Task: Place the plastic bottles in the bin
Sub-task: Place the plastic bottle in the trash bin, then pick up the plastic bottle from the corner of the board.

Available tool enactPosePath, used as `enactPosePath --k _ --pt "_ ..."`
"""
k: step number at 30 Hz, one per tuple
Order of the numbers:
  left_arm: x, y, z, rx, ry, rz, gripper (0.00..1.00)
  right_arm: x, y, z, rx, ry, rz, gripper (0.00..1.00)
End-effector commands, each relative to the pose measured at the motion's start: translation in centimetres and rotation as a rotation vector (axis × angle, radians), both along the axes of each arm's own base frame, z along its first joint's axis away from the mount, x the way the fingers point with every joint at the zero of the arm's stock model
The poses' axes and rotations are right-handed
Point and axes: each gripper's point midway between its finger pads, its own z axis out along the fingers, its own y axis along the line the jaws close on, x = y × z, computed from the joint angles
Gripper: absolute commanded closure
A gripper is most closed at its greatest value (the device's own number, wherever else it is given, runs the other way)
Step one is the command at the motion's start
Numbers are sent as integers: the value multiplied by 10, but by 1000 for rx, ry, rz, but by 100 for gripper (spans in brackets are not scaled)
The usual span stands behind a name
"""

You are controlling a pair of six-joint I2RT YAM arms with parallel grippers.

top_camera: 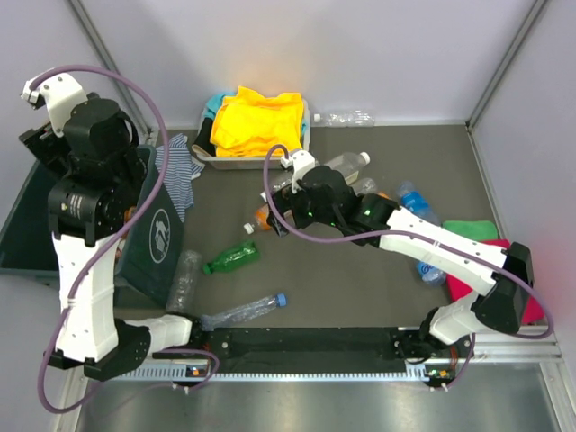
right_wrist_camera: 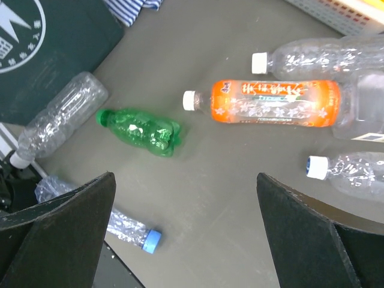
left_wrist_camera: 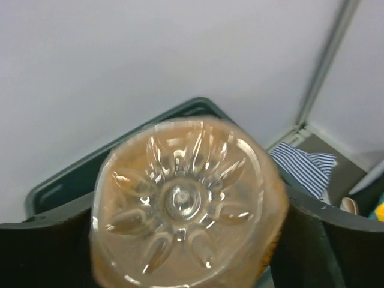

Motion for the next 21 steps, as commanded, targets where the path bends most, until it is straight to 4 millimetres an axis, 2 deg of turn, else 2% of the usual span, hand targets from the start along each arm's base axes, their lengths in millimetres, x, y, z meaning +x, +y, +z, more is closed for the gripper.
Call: enactPosePath --k 1,2,6,8,12,14,15,16,17,19,21 --pt "-34 20 9 54 7 135 5 1 7 -1 -11 -1 45 1" --pt "-35 20 8 51 11 131 1 -1 8 -3 -20 6 62 1" --pt "-15 3 -2 5 48 -16 1 -12 17 -16 -47 32 154 1" --pt "-5 -7 -8 -15 81 -83 1 -23 22 -28 -64 61 233 1" --pt "31 -48 -24 -90 124 -343 1 -50 33 -56 -133 82 387 1" --pt "49 -80 -39 -148 156 -516 1 -63 37 -78 -203 93 464 1" --pt "56 -91 -41 -167 147 -572 1 -73 41 -85 -227 97 501 1" --pt "64 -111 -49 -201 161 -678 1 -88 45 -93 -259 105 547 1" --pt "69 -121 -61 -223 187 -719 1 -96 48 -102 -278 115 573 1" --pt "75 -137 -69 -259 186 -792 1 -116 55 -125 -325 153 625 1" --pt "77 -155 -86 -314 216 -872 1 -128 60 -143 -342 190 668 1"
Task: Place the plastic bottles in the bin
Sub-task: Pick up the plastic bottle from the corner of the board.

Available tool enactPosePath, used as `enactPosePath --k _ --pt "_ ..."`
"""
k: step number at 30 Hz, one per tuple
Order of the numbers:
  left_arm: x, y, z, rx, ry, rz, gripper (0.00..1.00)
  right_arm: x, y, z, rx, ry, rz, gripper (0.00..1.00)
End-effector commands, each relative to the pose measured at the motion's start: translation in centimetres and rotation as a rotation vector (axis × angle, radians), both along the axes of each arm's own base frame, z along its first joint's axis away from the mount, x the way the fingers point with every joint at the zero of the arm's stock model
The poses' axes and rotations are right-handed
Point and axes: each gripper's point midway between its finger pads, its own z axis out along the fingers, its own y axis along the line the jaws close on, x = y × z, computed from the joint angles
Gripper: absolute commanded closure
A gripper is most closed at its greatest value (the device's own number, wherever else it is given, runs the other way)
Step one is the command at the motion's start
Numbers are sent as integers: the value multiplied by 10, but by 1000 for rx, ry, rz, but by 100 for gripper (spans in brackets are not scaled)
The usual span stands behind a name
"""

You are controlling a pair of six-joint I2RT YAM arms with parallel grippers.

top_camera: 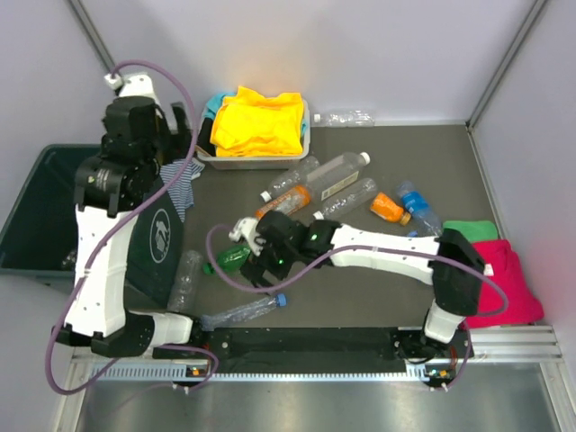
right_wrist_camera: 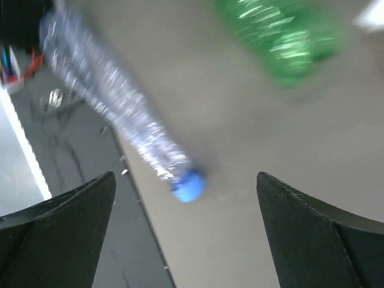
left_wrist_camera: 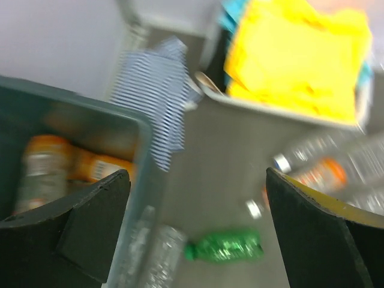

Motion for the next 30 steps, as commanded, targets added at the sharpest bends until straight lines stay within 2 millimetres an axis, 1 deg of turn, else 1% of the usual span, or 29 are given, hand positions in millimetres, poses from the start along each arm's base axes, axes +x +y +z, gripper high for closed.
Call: enactPosePath --k 1,2,4,5,6,7,8,10,11,14,15,16,17,19,20,21,22,23,24,25,26,27,28,30 --pt "12 -60 -17 -180 12 -270 1 -44 10 -38 -69 71 168 1" --pt "11 -69 -27 -205 40 -311 1 -53 16 -41 -57 83 198 1" --pt "10 -78 -35 -241 57 -340 1 -61 19 -57 -81 101 220 1" --pt "11 -82 -44 -256 73 -355 1 -67 21 -62 -92 107 231 2" --pt "9 -89 -47 -284 81 -382 1 -68 23 -67 -94 113 232 3" --pt "9 -91 -51 -293 90 -388 1 -69 23 -78 -113 125 231 4" --pt "6 -97 -56 -311 101 -419 1 -69 25 -82 -117 133 219 6" --pt "3 -102 -61 -340 116 -434 1 -68 28 -90 -120 139 211 9" --pt "1 -104 -65 -346 125 -439 1 -68 27 -97 -133 142 201 14" --pt "-2 -108 -69 -372 136 -456 1 -61 30 -108 -136 132 151 20" --pt "-3 -109 -69 -375 135 -458 1 -59 28 -114 -140 132 131 21" --pt "-4 -109 -70 -380 137 -459 1 -57 31 -115 -127 122 121 22" --pt "-6 -110 -70 -385 136 -460 1 -54 30 -119 -134 116 97 30" --pt "-8 -111 -69 -394 133 -467 1 -50 30 -121 -126 103 66 38" --pt "-8 -112 -70 -400 139 -466 1 -46 30 -118 -116 88 39 50" --pt "-9 -112 -70 -405 137 -469 1 -44 26 -120 -119 86 25 57" --pt "-10 -113 -71 -410 138 -472 1 -40 25 -117 -111 81 11 65" --pt "-11 -114 -71 -417 137 -472 1 -36 24 -116 -106 74 -2 81" --pt "-10 -114 -71 -421 136 -474 1 -33 21 -110 -97 68 -15 90" --pt "-12 -115 -71 -426 134 -477 1 -28 17 -108 -93 63 -30 96" --pt "-12 -116 -72 -432 135 -479 1 -23 14 -104 -91 53 -42 100" --pt "-12 -116 -71 -434 134 -480 1 -20 9 -94 -76 40 -54 100" --pt "-12 -117 -72 -438 133 -482 1 -14 5 -88 -71 20 -68 100" --pt "-12 -119 -72 -447 135 -489 1 -9 -4 -77 -68 -7 -83 100"
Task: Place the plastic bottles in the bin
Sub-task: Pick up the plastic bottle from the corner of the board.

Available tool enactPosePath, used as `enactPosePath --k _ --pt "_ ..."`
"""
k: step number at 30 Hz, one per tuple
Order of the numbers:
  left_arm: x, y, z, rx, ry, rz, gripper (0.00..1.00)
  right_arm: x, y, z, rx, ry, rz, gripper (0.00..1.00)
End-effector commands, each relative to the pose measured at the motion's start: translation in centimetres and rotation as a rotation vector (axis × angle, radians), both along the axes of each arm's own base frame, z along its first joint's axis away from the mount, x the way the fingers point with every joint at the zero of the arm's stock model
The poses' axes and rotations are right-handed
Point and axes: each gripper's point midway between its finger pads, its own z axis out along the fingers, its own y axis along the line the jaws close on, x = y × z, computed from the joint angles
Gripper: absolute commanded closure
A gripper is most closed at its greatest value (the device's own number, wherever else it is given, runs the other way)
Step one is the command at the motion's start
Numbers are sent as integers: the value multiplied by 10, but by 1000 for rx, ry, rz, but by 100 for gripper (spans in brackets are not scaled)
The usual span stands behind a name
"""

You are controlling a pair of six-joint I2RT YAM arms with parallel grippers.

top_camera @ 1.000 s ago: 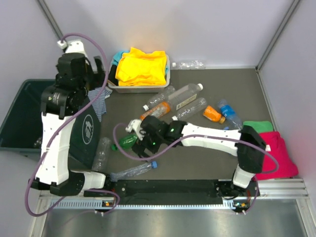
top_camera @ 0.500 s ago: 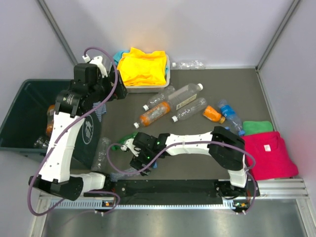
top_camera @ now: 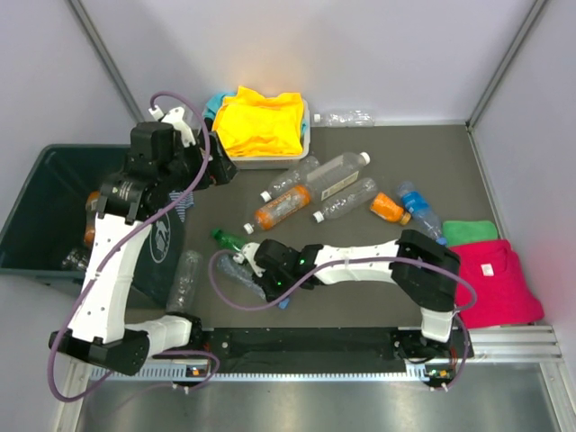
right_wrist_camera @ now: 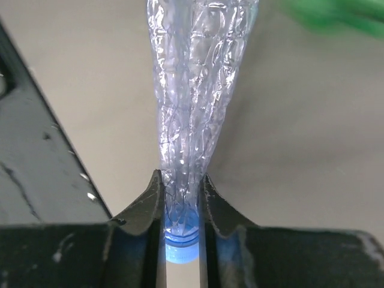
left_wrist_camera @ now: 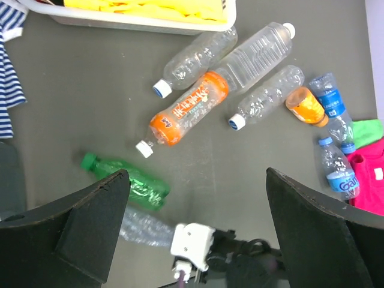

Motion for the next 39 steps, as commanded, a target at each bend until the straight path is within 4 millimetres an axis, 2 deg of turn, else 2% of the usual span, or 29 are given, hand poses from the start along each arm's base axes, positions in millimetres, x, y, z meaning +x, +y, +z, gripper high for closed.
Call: enactPosePath --k 1,3,7,10,11,13,14,17,20,24,27,28,29,30,31,32,34,35,36,37,38,39 --pt "2 -7 15 -57 -60 -17 1 29 -13 62 98 -133 -72 100" --pt "2 -9 15 -67 -58 -20 1 36 -22 78 115 -169 -100 100" --pt "2 -17 6 -99 -38 -49 1 58 -34 139 233 -255 -196 100" --pt "0 -24 0 -123 -22 -81 1 79 -38 172 288 -325 -278 100" --pt "-1 -26 -2 -131 -16 -94 1 84 -35 190 323 -342 -294 100" --pt "-4 -34 -3 -162 -14 -130 1 90 -33 202 340 -354 -307 100" --pt "-5 -36 -3 -174 -14 -139 1 95 -29 215 364 -364 -318 100" --pt "-5 -42 1 -214 -41 -162 1 104 -22 231 397 -371 -342 100" --pt "-3 -45 -3 -239 -46 -161 1 109 -17 247 445 -377 -363 100" --pt "1 -43 -26 -236 -9 -123 1 102 -10 268 514 -376 -310 100" --pt "9 -40 -30 -244 -20 -87 11 95 -7 270 526 -367 -253 100" --pt "11 -39 -28 -245 -35 -78 25 93 -6 270 529 -365 -246 100" --pt "14 -37 -28 -242 -43 -60 33 92 -6 268 523 -360 -238 98" --pt "15 -37 -28 -244 -45 -54 39 91 -6 269 526 -358 -234 95" --pt "16 -36 -28 -243 -49 -52 58 91 -6 267 520 -356 -237 93" --pt "17 -36 -24 -240 -57 -50 65 93 -7 266 515 -355 -246 90" --pt "19 -33 -24 -216 -56 -41 76 97 -11 263 497 -351 -274 63" --pt "19 -29 -23 -196 -42 -24 85 102 -14 260 485 -351 -295 50" --pt "23 -20 -23 -156 -46 15 88 105 -18 256 470 -343 -320 26" --pt "26 -13 -21 -128 -46 44 89 108 -21 254 462 -340 -334 18" --pt "30 -8 -11 -102 -59 69 92 114 -27 253 455 -340 -357 11" --pt "28 0 -14 -58 -36 94 92 115 -29 250 449 -333 -366 1"
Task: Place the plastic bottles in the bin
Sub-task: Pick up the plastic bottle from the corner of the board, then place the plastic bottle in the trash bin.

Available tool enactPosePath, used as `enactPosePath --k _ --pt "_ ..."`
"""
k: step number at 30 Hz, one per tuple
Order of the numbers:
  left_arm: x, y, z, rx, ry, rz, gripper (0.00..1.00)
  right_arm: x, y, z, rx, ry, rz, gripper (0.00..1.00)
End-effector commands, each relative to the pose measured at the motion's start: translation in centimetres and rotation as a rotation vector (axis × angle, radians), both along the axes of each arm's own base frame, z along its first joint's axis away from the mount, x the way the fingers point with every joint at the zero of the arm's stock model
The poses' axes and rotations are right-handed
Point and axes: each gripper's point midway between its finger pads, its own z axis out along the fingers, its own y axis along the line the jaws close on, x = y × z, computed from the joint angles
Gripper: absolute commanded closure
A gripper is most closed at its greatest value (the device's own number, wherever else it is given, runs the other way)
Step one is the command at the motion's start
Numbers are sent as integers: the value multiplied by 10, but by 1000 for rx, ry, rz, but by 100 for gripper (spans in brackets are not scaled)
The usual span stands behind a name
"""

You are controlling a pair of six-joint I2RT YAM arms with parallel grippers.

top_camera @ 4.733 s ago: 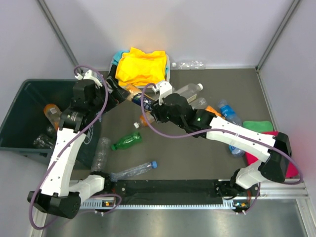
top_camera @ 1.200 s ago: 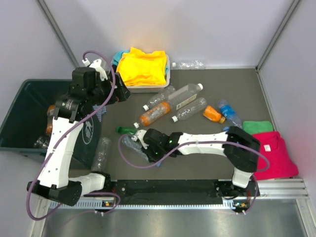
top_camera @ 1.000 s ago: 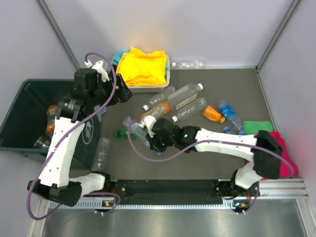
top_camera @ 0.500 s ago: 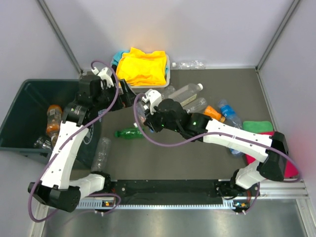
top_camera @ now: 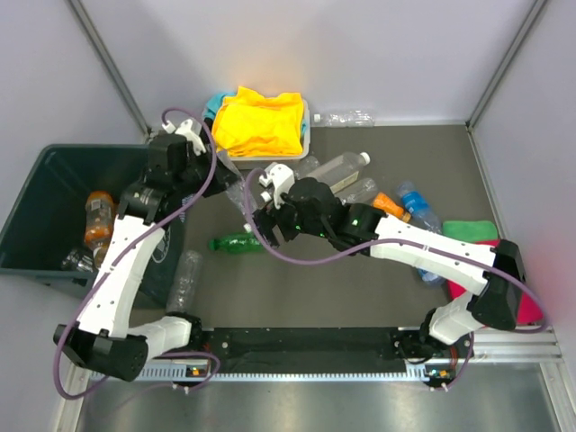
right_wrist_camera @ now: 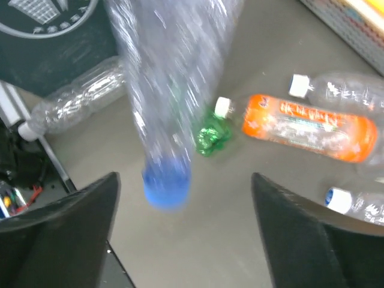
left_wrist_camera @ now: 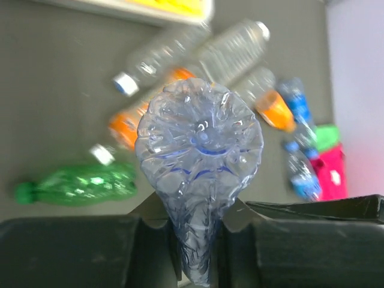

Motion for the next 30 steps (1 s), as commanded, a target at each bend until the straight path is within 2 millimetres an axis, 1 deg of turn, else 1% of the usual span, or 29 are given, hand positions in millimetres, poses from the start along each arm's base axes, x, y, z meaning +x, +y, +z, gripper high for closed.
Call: enactPosePath --k 1,2,3,4,5,6,7,8,10,11,13,14,15,17,18,19,20,22,23,25,26,27,29,30 --pt "19 50 31 201 -70 208 93 21 -14 21 44 -7 -77 1" --pt "24 58 49 223 -100 247 93 21 -18 24 51 -11 -84 1" --pt "21 69 51 273 -86 283 93 24 -22 24 50 -13 -99 1" --pt "24 87 60 328 -103 365 93 25 -25 19 40 -9 -103 1" --pt "25 98 84 346 -147 421 93 25 -28 21 45 -10 -108 1" --pt "23 109 94 381 -163 465 92 29 -32 19 41 -7 -123 1" --pt "18 131 104 440 -171 568 92 30 -34 16 35 -3 -127 1" --pt "14 141 126 451 -213 624 92 31 -36 14 32 4 -135 1" --pt "3 164 148 533 -246 707 90 36 -41 10 28 18 -154 1" --pt "-8 182 174 559 -289 807 89 37 -42 8 25 21 -156 1" --pt "-22 201 198 636 -316 882 87 39 -43 7 24 25 -163 1" --pt "-34 214 215 661 -336 967 87 40 -44 6 21 24 -165 1" --pt "-40 221 222 706 -338 990 87 40 -44 6 22 24 -166 1" --pt "-51 232 233 732 -357 1057 85 41 -43 5 18 27 -166 1" --pt "-59 240 235 778 -345 1100 84 41 -42 4 17 31 -164 1" --pt "-63 244 236 798 -338 1122 84 42 -41 2 12 32 -163 1" --pt "-67 247 238 804 -344 1149 81 42 -41 1 8 35 -163 1" --pt "-78 255 237 872 -314 1191 75 43 -40 1 10 38 -161 1" --pt "-80 257 234 895 -301 1197 58 43 -39 0 6 40 -160 1" --pt "-82 259 230 919 -287 1198 28 43 -37 -1 3 44 -154 1" --pt "-81 258 228 918 -286 1184 15 42 -36 -3 -2 51 -149 1" --pt "-79 256 222 914 -274 1169 1 43 -35 -3 -5 52 -145 1" --pt "-70 250 216 918 -265 1107 1 41 -32 -10 -27 71 -133 1" --pt "-65 246 212 869 -273 1103 1 42 -31 -8 -23 74 -130 1"
